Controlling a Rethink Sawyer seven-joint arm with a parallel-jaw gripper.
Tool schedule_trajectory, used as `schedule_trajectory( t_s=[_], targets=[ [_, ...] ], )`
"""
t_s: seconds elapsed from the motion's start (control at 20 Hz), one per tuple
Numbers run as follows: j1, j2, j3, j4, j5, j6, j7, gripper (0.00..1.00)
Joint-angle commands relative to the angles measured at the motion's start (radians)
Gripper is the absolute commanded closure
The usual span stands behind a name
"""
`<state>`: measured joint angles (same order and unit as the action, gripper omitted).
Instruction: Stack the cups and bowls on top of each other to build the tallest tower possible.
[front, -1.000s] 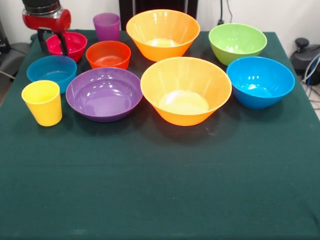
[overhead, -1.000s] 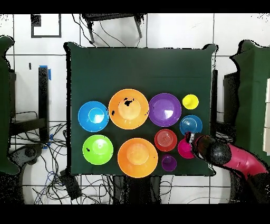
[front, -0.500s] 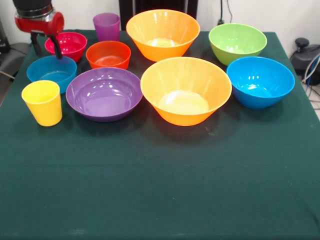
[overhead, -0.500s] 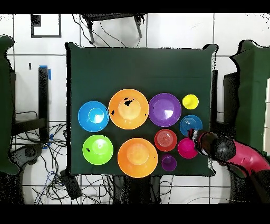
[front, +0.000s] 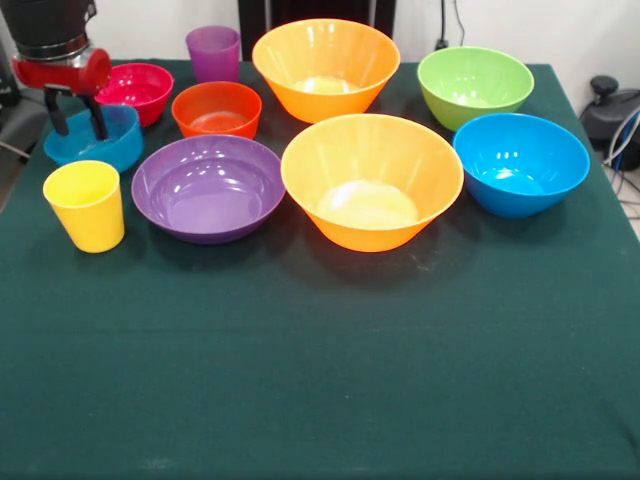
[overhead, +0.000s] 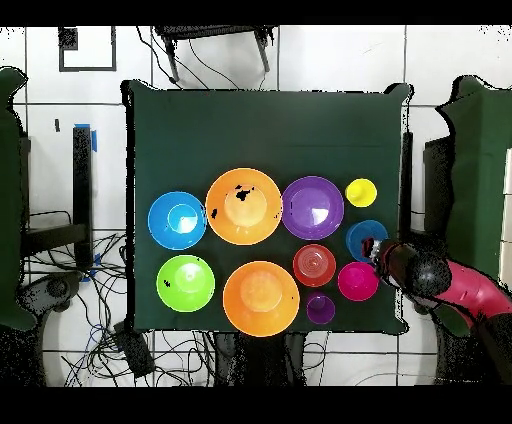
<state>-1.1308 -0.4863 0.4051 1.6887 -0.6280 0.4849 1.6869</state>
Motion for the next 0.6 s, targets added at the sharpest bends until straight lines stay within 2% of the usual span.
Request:
schedule_trajectory(
  t_s=[0.05,0.6],
  targets=[
    [-0.005,0.024,0.07,-0.065,-0.113,0.049,-0.257,0.0],
    [-0.04,-0.013,0.106,-0.039,-0.116,0.095,-0.263,0.0]
  ],
)
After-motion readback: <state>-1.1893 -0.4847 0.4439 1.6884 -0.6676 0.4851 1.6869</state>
